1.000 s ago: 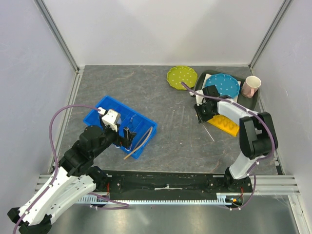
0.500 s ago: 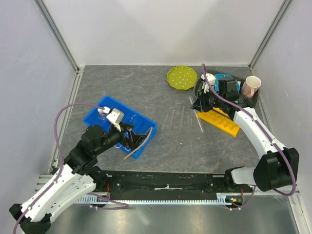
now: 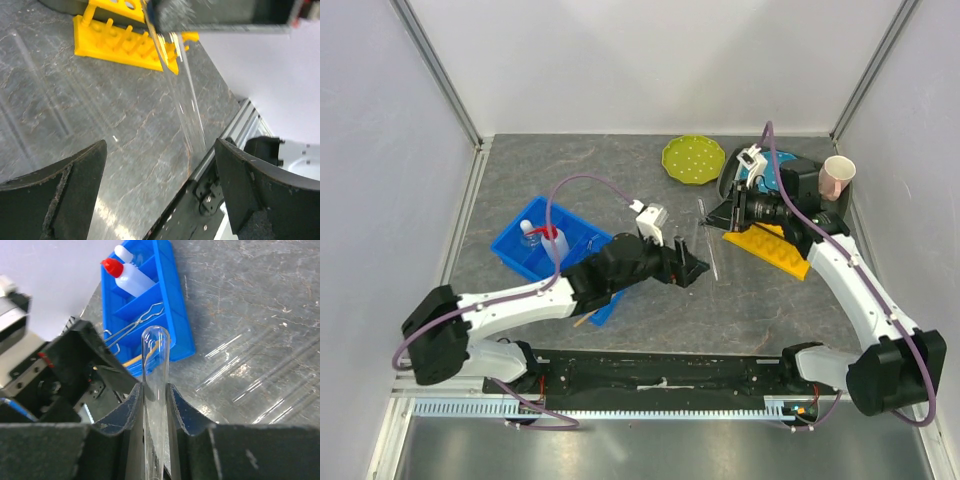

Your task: Organize the chemistry lab equipment

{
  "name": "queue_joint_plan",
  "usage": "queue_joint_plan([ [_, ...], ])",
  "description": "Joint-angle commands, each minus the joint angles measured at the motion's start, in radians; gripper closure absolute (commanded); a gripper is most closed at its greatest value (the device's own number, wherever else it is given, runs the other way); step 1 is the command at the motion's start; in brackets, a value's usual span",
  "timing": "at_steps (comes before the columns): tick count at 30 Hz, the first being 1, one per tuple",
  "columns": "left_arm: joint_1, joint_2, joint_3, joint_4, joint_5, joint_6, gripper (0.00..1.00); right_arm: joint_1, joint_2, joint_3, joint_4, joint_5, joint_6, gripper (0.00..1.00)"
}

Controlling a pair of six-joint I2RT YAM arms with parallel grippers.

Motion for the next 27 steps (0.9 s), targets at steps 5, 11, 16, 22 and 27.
queue_joint_plan([
  [5, -0.026, 0.167, 0.142, 0.196, -0.086, -0.135, 0.13, -0.001, -0.104, -0.078, 0.091, -0.035, 0.079, 0.79],
  [11, -0.026, 0.227, 0.178, 0.181, -0.084, -0.141, 0.51, -0.001, -0.125, -0.102, 0.119, -0.032, 0.094, 0.8],
  [16, -0.026, 0.216, 0.188, 0.109, -0.055, -0.095, 0.78, -0.001, -0.148, -0.116, 0.119, -0.044, 0.068, 0.78],
  [22, -0.026, 0.144, 0.12, 0.105, 0.034, 0.096, 0.85, -0.001, -0.142, -0.09, 0.048, -0.139, -0.071, 0.58],
  [27, -0.028, 0.087, 0.073, 0.083, 0.095, 0.193, 0.86, 0.012, -0.092, -0.012, -0.085, -0.207, -0.211, 0.39],
])
